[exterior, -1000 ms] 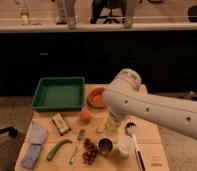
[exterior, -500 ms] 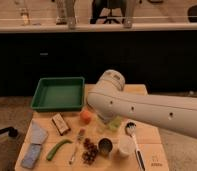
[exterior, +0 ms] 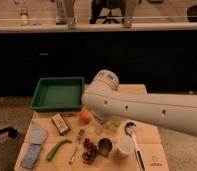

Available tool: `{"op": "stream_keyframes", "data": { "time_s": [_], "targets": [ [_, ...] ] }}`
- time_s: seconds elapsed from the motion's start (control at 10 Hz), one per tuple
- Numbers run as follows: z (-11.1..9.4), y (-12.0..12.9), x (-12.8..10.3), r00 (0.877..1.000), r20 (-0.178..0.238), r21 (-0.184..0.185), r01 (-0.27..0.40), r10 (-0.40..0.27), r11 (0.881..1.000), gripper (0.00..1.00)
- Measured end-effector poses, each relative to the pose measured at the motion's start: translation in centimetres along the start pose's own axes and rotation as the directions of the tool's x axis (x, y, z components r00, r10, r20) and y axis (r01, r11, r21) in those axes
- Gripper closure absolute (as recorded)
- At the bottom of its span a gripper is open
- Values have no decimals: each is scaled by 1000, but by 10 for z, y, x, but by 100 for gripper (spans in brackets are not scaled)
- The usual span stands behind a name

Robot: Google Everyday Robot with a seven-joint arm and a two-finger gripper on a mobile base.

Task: Place pepper in red bowl

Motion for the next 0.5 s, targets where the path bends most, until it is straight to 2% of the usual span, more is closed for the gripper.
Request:
{"op": "stream_keyframes", "data": {
  "time_s": [0.5],
  "targets": [
    [1,-1,1,1000,0,2,1,-1,1000,20]
  ]
}}
